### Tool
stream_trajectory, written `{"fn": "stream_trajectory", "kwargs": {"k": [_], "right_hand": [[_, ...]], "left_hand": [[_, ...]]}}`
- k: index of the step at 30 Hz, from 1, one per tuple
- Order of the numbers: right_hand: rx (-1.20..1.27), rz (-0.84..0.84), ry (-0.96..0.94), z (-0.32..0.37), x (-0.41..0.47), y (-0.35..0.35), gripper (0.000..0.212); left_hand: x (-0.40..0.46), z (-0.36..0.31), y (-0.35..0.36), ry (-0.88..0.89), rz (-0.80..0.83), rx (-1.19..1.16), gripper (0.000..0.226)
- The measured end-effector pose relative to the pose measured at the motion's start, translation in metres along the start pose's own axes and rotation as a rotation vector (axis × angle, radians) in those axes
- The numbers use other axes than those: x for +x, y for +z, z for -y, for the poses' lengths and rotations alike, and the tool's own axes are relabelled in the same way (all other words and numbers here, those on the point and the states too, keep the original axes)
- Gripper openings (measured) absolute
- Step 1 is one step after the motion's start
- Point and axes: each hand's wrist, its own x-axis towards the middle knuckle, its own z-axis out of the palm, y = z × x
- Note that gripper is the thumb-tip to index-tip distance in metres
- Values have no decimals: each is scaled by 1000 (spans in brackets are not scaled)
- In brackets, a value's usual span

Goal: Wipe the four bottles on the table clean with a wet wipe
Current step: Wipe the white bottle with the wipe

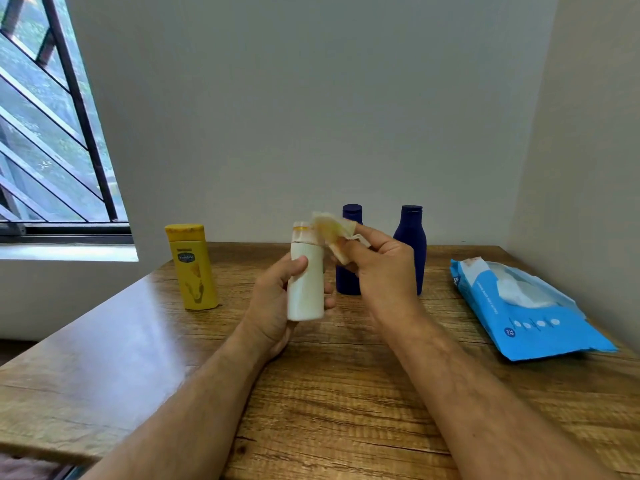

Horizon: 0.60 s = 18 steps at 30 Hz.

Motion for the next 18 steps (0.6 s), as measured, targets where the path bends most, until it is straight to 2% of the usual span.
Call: {"fn": "stream_trajectory", "kwargs": {"k": [3, 5, 10, 13, 15, 18], "right_hand": [[138, -86, 41, 1, 4, -1, 19], [121, -87, 22, 1, 3, -1, 20], [-260, 47, -141, -2, -8, -1, 26], [-622, 122, -354, -7, -11, 0, 29], [-733, 131, -399, -8, -10, 0, 29], [-803, 101, -402, -8, -10, 0, 27]], "left_hand": [[3, 0, -1, -1, -77, -53, 36], [4, 2, -2, 27, -73, 1, 29], [3, 4, 0, 71, 39, 102, 44], [5, 6, -2, 84, -15, 79, 34], [9, 7, -5, 113, -85, 57, 26], [10, 5, -6, 105, -115, -9, 27]]}}
